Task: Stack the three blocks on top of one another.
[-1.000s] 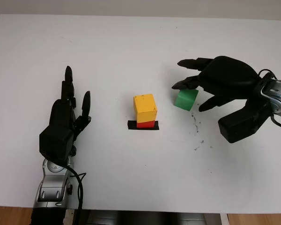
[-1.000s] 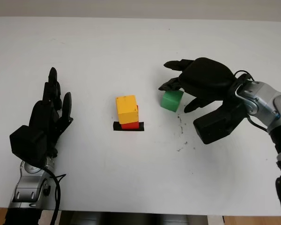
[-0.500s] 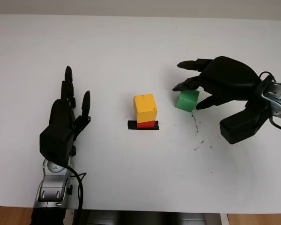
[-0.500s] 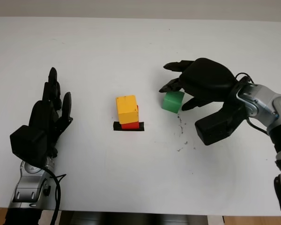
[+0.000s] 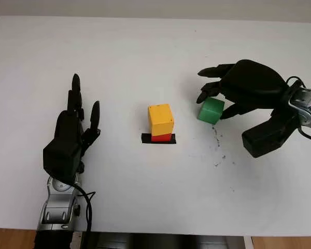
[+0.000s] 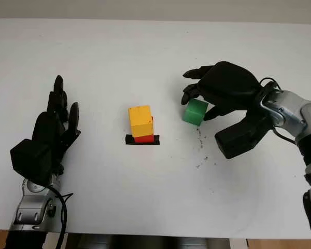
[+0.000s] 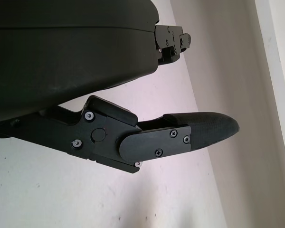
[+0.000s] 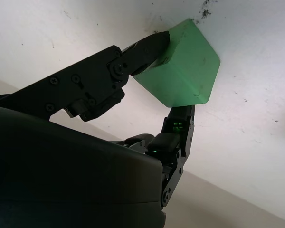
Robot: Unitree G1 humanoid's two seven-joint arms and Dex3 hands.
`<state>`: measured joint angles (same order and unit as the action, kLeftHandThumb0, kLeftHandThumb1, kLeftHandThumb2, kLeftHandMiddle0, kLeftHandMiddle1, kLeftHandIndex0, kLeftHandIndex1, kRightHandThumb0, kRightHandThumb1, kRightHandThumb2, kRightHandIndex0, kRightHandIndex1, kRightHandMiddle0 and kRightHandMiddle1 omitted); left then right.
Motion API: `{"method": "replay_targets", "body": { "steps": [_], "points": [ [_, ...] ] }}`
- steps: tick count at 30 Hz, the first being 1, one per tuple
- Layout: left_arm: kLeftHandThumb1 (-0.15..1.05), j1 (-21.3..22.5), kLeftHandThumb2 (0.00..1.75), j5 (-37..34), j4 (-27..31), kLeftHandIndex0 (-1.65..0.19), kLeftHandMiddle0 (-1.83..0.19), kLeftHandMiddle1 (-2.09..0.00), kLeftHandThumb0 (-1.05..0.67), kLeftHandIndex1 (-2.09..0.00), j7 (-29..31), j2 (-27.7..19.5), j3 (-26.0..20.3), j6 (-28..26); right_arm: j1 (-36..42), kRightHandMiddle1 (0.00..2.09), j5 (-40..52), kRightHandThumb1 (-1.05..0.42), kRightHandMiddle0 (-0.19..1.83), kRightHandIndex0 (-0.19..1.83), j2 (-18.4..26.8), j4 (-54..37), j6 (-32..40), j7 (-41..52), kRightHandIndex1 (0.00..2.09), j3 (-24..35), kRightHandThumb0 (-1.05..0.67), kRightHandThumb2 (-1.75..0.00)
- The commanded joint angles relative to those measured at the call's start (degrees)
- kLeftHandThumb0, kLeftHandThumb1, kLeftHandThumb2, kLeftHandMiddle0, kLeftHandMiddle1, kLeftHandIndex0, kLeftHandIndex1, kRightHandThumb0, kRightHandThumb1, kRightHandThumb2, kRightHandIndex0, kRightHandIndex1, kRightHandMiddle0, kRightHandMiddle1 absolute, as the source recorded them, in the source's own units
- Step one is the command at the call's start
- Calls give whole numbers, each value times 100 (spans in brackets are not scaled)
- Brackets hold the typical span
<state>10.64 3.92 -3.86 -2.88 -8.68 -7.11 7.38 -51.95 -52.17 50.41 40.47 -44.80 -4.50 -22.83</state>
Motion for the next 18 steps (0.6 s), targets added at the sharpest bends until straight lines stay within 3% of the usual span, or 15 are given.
{"method": "replay_targets", "body": {
  "steps": [1,5,9,18],
  "points": [
    [105,-32,58,-66,28,11,14,-5,-81,-5,27,29,5,-8,58,85,240,-84,75,45,80,-123,105,220,6,135,-30,-5],
    [105,2,57,-86,-9,12,15,-5,-81,-4,46,15,25,-6,286,84,1265,-87,71,41,-61,-310,565,1073,4,538,-26,-6],
    [105,10,58,-53,-7,13,14,-5,-81,-5,23,8,38,-43,501,97,1954,-91,59,37,-144,-710,1176,1819,4,832,-26,-5],
    [105,48,57,-102,-71,13,15,-5,-81,-5,55,-7,22,-7,794,119,2772,-89,51,39,-443,-1000,1800,2234,6,1267,-24,-5]
  ]
}}
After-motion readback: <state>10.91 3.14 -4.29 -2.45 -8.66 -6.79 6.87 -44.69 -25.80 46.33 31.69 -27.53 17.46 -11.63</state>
